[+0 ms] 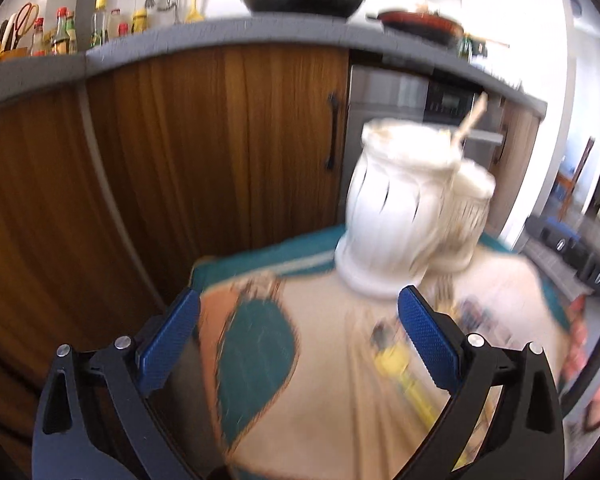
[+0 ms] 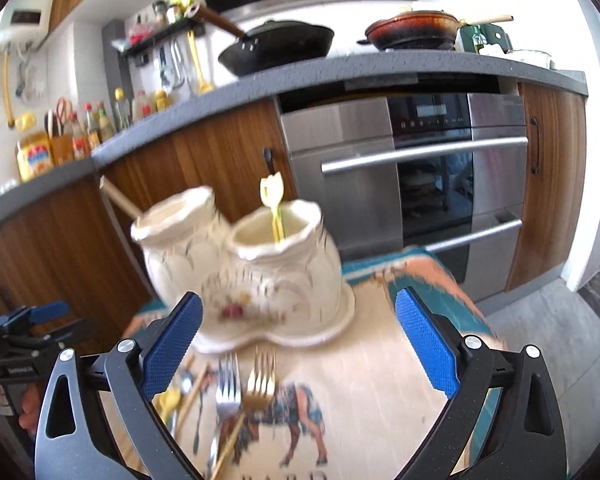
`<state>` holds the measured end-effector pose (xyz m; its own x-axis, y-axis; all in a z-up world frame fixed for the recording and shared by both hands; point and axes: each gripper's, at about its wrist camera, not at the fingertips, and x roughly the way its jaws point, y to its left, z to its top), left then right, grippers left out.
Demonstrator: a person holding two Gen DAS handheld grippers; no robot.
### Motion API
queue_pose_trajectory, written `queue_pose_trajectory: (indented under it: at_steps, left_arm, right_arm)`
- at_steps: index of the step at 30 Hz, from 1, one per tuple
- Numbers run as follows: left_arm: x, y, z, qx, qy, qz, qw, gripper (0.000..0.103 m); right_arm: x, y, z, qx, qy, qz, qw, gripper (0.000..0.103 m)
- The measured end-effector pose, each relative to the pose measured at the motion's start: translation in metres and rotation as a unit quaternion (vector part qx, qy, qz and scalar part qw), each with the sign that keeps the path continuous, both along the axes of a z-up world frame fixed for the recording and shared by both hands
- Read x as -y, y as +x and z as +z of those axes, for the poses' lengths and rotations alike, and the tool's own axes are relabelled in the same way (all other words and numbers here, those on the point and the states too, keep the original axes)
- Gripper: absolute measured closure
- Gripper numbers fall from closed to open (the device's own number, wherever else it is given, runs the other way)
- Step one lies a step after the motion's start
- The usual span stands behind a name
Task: Organize utensils
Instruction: 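Grasp another chopstick with left tool while right grasps the gold fork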
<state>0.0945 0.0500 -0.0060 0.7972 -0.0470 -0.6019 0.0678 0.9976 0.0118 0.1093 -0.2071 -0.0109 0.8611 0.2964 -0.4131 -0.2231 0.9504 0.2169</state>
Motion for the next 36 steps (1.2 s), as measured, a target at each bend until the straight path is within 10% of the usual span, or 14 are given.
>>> queue_pose_trajectory:
  at_steps: [21, 36]
  left_arm:
    - [0.019, -0.014, -0.066, -0.132, 0.066, -0.023, 0.9887, 0.007]
    - [0.036, -0.016, -0.069, -0.185, 0.060, -0.081, 0.9776, 0.076]
  right_arm:
    - [-0.015, -0.021, -0.042, -0.092, -0.040, 0.029, 0.995, 0.006]
    - [-0.024, -0.019, -0.046, -0.106, -0.052, 0.051, 0.992, 0.006]
